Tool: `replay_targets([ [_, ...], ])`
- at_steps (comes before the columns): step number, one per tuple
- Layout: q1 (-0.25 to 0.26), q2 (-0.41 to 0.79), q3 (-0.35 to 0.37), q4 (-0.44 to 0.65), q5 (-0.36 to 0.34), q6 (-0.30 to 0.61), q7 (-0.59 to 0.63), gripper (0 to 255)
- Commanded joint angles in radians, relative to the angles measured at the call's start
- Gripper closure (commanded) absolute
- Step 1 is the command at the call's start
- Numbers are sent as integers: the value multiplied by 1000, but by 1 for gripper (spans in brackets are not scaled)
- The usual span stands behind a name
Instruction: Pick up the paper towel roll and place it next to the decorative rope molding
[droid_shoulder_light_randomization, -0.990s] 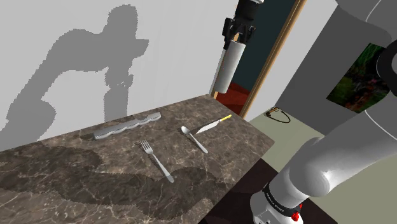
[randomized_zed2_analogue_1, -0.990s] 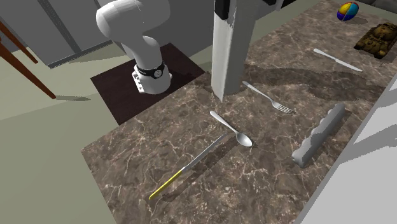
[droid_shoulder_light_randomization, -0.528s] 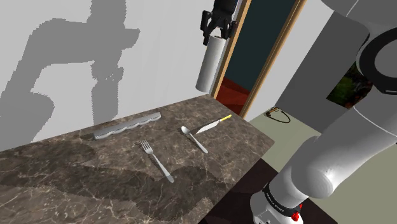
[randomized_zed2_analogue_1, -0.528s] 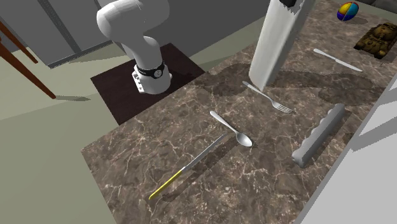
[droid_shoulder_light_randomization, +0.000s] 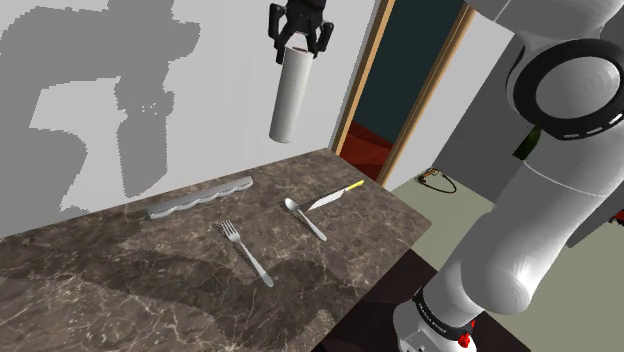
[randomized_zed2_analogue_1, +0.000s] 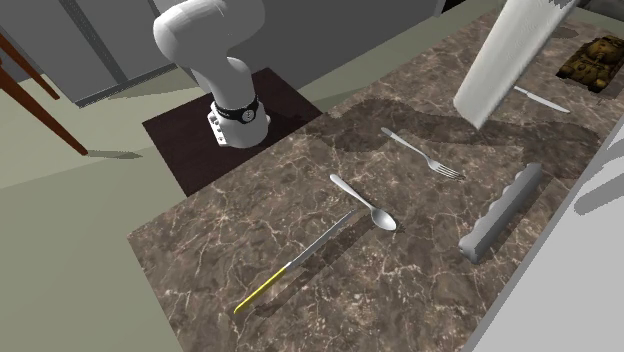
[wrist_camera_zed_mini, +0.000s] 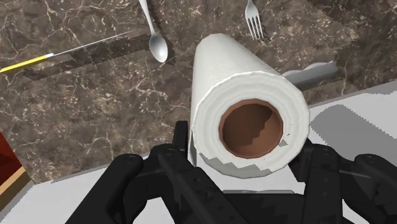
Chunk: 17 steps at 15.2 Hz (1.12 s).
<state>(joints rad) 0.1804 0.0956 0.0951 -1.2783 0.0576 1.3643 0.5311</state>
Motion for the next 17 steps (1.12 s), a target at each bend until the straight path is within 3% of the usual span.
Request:
replay_targets([
  [1,28,64,21,86,-9,-19,49,255],
  [4,65,156,41,215,-24,-53,101,255],
  [17,54,50,37,-119,-10,174,81,255],
])
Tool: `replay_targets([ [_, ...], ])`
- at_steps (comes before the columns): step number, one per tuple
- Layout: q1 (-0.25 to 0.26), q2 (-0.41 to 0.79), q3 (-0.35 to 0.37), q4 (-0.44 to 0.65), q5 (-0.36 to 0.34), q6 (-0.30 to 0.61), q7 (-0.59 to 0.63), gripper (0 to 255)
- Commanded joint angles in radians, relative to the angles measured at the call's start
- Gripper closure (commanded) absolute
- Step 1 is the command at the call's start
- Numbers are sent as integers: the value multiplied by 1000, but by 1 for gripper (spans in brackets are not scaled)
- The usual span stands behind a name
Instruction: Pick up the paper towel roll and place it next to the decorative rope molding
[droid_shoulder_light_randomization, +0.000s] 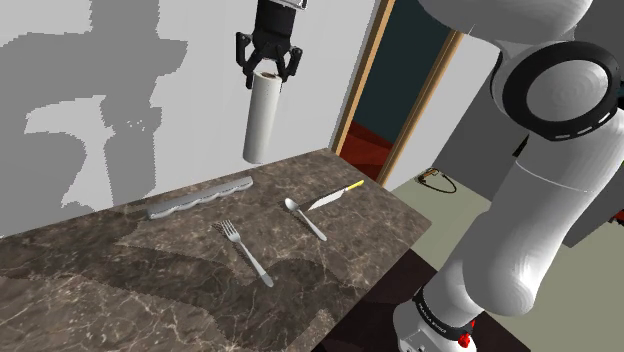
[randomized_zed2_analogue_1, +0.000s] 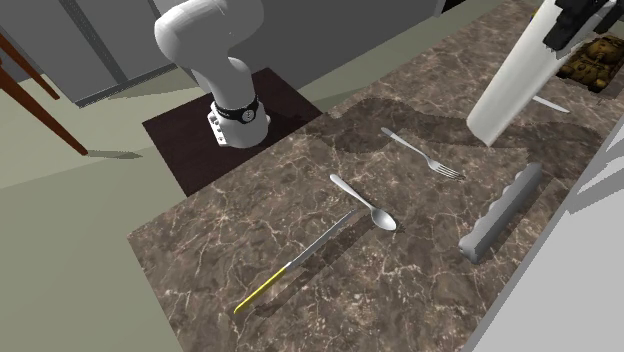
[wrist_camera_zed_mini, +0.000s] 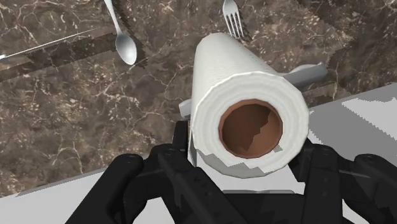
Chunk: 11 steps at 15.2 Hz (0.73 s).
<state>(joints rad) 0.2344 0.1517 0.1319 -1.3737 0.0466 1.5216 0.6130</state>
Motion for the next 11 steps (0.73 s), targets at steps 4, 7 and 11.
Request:
replay_targets([
  [4,-1,-23,-1,-100,3,77,-5,255],
  [7,-2,-32,-1,-152,4,121,-8,255],
  [11,-3,-40,-1,-217,6,177,-12,255],
])
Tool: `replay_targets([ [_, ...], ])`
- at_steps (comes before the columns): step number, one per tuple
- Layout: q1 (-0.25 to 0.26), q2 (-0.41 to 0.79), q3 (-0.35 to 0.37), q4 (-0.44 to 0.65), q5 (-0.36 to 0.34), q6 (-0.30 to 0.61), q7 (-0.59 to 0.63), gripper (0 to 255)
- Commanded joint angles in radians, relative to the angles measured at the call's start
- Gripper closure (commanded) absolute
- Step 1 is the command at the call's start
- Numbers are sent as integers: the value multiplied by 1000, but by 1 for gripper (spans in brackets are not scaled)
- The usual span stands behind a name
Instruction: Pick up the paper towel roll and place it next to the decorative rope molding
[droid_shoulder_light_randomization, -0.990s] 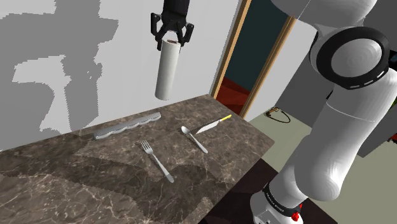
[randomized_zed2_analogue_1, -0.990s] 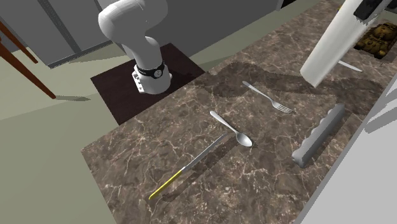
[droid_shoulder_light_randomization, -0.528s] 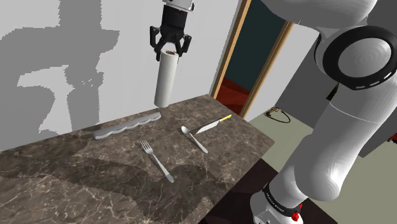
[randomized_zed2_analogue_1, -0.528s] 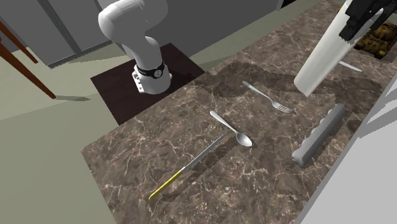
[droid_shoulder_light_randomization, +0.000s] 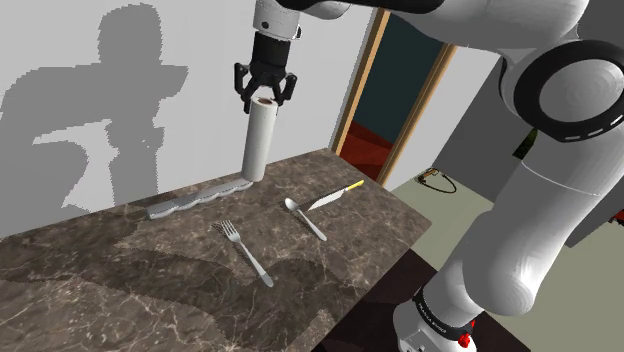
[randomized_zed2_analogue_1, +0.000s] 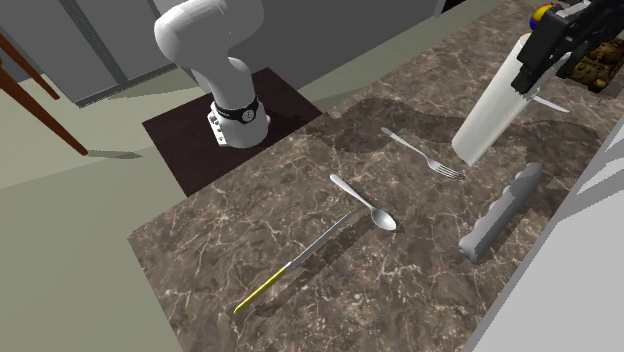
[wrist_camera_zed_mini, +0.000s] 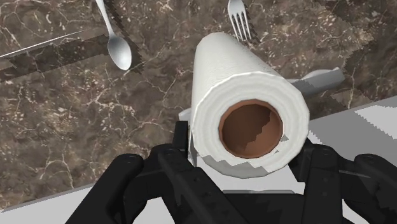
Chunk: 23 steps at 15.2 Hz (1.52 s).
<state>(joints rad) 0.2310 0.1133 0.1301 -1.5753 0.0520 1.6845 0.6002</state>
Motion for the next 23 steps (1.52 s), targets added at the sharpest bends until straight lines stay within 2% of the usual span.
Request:
replay_targets([
  [1,1,-3,1,-30,1,28,0,255],
  [23,2,26,1,-290,1,316,-14,255],
])
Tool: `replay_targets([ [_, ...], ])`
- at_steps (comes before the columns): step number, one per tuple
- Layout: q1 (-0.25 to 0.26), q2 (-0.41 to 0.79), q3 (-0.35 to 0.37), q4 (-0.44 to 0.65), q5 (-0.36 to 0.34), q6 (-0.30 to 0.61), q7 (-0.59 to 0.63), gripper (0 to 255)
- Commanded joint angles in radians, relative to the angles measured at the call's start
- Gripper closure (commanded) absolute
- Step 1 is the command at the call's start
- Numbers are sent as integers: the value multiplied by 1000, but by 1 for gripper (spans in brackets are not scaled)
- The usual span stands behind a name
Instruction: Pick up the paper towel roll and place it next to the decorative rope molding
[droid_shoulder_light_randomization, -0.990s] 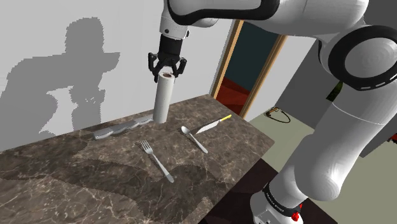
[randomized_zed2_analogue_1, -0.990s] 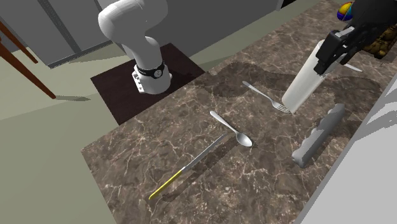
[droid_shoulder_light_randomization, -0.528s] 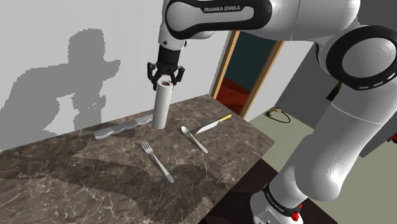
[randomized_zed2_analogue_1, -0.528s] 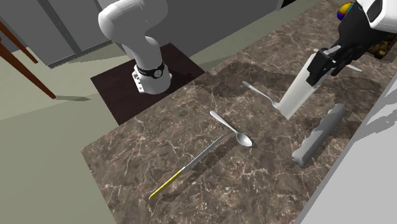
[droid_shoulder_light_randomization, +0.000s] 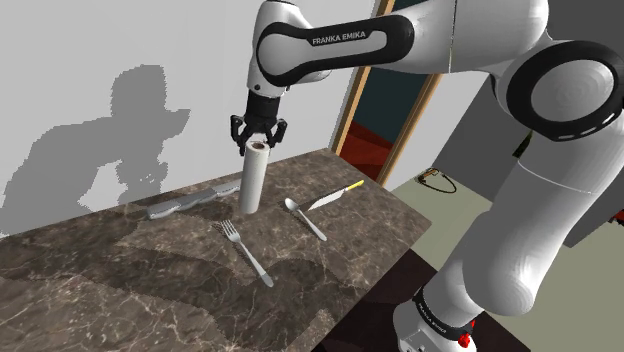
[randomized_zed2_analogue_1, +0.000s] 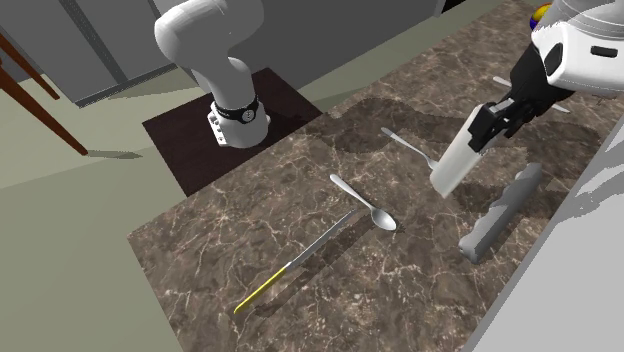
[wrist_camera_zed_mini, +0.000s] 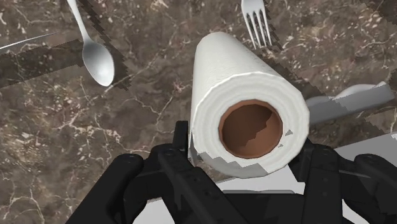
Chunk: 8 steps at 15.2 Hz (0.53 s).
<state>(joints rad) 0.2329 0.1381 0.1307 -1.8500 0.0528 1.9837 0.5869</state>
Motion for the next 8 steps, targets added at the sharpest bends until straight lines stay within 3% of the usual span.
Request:
replay_targets([
  [1,0,5,0,-25,0,30,-1,255],
  [8,1,21,0,-57,-1,78,-3,255],
])
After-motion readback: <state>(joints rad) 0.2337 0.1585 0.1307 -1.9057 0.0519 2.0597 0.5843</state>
